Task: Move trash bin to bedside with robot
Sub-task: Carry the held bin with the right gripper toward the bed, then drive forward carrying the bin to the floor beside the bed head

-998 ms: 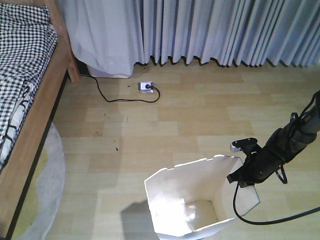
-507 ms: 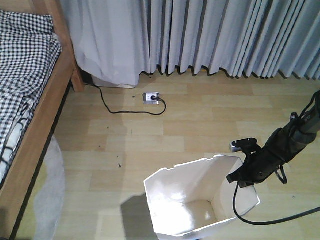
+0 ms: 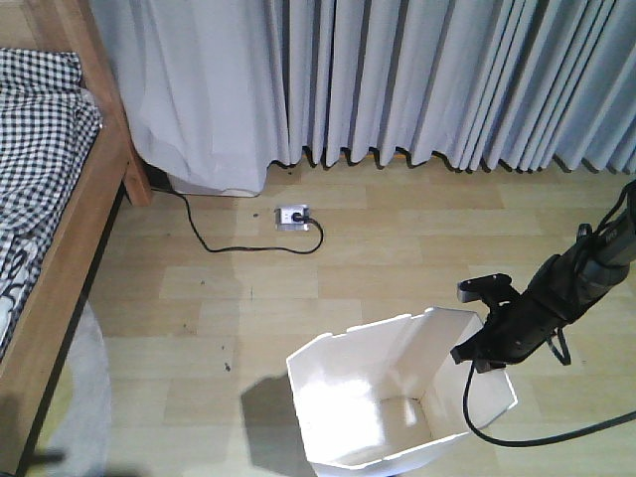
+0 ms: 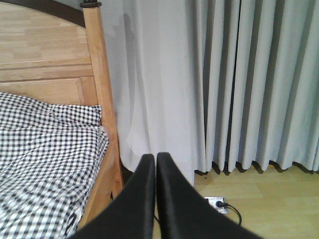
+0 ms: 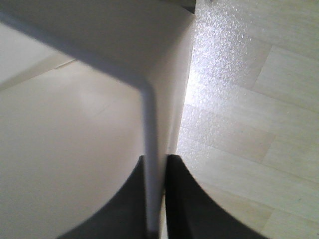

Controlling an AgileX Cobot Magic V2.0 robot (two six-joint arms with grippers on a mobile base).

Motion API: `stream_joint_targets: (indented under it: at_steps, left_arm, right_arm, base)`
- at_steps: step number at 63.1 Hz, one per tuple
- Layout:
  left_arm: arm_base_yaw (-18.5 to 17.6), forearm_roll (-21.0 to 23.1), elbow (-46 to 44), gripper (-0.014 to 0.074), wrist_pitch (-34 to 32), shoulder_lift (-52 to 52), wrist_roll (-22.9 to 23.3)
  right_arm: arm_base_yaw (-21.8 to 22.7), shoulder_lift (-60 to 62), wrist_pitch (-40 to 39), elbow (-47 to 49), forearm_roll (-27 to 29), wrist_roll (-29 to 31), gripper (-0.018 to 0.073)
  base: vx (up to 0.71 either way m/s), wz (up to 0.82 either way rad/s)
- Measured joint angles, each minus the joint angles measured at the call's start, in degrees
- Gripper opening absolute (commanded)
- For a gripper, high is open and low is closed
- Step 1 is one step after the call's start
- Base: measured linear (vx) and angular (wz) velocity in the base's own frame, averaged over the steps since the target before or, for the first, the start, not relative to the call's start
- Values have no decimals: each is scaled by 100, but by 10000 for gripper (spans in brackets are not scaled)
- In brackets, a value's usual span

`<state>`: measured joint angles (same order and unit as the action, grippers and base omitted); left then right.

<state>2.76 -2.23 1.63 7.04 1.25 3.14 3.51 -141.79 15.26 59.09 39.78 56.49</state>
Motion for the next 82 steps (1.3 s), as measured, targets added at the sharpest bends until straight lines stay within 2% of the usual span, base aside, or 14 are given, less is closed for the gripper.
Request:
stream_joint_targets:
  at_steps: [82]
  left_arm:
    - [0,0,0,-6,0,0,0]
  right_arm:
    - [0,0,0,0,0,0,-6]
  base:
    - [18,5]
